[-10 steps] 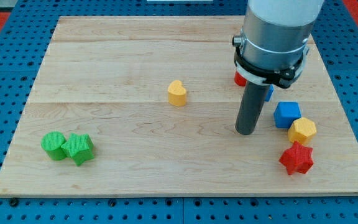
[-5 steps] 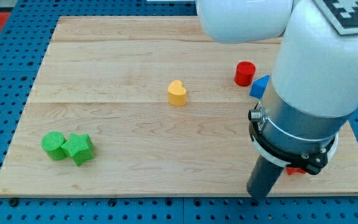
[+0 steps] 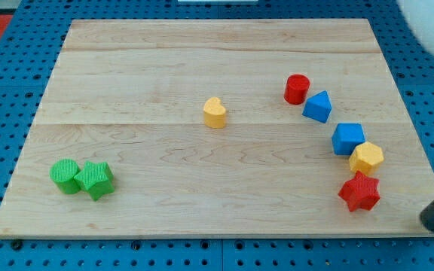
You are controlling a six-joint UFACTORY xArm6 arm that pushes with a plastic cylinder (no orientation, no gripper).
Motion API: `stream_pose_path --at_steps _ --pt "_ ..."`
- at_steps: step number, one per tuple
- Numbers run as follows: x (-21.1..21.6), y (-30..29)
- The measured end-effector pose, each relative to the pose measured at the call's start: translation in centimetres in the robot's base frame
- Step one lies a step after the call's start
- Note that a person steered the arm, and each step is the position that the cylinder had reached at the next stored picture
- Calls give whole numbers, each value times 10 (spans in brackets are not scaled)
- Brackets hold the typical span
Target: Push the yellow hexagon to the yellow heart
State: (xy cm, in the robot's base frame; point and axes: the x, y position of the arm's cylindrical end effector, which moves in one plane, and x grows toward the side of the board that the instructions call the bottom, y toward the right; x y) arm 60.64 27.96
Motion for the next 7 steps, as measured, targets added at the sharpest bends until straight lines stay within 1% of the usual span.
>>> stream_pose_path --at_steps 1,2,3,4,5,6,7 --pt "-32 20" --pt "-74 17" --pt "-92 10" --pt "-92 10" --pt "-91 -23" --pt "-91 -82" --pt "-91 -86"
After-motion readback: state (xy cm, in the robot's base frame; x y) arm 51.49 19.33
